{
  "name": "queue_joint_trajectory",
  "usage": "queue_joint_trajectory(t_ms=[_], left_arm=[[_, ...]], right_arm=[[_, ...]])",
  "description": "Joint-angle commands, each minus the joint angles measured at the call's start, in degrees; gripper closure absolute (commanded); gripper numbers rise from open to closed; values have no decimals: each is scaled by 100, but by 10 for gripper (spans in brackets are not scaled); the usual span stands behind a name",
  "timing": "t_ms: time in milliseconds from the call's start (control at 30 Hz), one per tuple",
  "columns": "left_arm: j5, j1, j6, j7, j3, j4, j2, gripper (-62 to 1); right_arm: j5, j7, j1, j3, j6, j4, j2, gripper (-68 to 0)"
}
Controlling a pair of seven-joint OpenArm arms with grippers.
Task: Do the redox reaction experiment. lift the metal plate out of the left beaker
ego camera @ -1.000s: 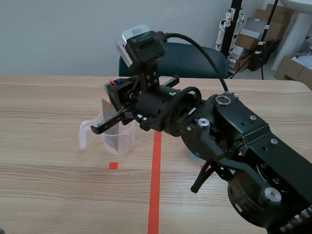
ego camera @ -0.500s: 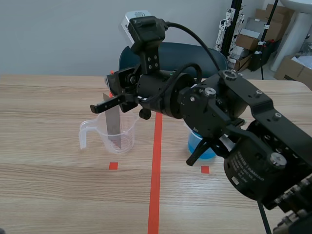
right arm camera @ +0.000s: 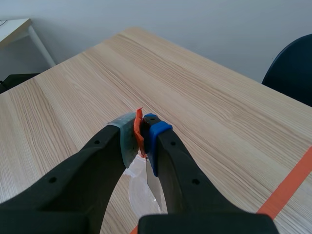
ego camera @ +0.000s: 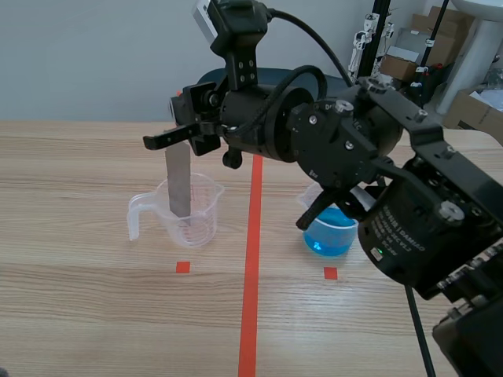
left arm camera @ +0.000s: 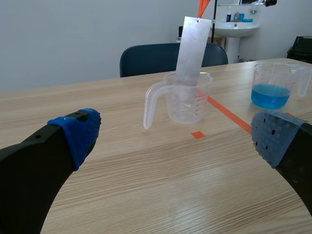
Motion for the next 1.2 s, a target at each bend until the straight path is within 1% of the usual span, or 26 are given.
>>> queue_joint_trajectory(t_ms=[0,200,333,600,833,933,1067,1167], left_arm=[[-31,-4,11,-81,-37,105,11,-623],[-31,-4,11,-81,-37,105,11,-623],[-31,-4,11,-81,-37,105,11,-623],[-31,-4,11,-81,-37,105,11,-623],[-31,-4,11,-81,-37,105,11,-623],[-31,-4,11,-81,-37,105,11,-623],[-31,-4,11,-81,-37,105,11,-623],[-28,-4,11,-81,-37,105,11,-623]], right_arm=[[72,26,175,-17,2,138,-31,-4],[256,-142,210,-20,2,138,-31,-4],[291,-275,280,-20,4,138,-28,-4],[433,-577,614,-20,9,140,2,-4],[691,-925,927,-20,28,140,2,-4],[933,-1143,1040,-20,28,140,2,-4],[1067,-1392,1154,-20,31,144,15,-4],[1097,-1408,1178,-20,50,157,81,-4]])
